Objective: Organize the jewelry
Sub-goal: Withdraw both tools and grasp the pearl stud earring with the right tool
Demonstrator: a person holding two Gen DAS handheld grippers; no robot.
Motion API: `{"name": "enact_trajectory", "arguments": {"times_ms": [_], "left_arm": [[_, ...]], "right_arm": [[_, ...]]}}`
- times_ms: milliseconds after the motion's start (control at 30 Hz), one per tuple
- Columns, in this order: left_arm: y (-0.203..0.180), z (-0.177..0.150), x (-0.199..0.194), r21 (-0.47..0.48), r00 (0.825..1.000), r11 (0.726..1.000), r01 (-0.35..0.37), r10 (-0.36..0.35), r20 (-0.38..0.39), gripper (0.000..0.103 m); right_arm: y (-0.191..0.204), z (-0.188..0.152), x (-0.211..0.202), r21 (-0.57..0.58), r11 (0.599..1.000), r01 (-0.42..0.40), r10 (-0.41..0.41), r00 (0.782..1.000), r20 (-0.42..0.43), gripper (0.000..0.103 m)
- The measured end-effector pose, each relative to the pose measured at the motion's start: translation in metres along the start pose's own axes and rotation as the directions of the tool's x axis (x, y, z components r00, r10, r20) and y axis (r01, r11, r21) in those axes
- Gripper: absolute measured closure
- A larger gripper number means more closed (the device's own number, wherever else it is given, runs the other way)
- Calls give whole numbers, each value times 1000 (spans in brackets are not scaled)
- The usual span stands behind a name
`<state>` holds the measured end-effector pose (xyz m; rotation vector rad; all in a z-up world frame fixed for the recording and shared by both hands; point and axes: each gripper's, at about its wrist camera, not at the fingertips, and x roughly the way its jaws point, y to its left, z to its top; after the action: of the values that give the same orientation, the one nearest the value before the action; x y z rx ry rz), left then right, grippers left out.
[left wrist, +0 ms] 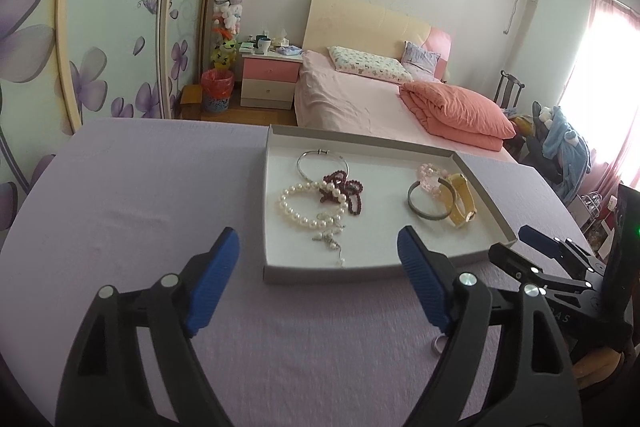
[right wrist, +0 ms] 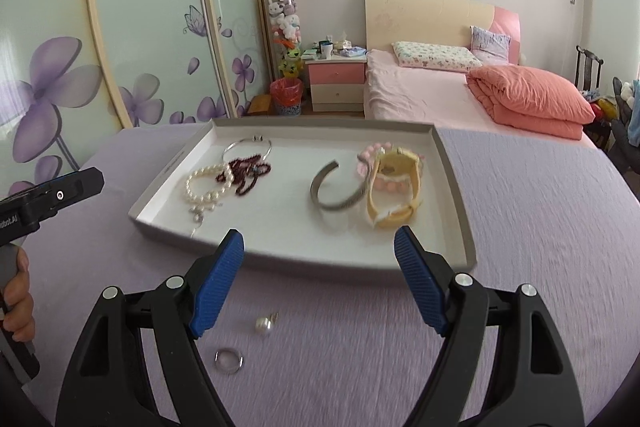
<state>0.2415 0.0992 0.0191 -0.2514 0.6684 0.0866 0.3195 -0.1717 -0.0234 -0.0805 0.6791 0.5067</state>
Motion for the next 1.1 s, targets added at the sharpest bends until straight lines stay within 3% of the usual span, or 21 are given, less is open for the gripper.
{"name": "enact_trajectory", "arguments": {"times_ms": [333, 1100], "left_arm": [[3, -24, -13, 5, 1000, 1000, 13, -12, -21, 21], [-4, -45, -10, 27, 997, 999, 38, -36, -67, 21]], "right_arm": [[4, -33, 5, 38, 999, -26, 30, 996, -90, 49], [43, -53, 29, -55, 998, -37, 24, 976, -215, 73]]}}
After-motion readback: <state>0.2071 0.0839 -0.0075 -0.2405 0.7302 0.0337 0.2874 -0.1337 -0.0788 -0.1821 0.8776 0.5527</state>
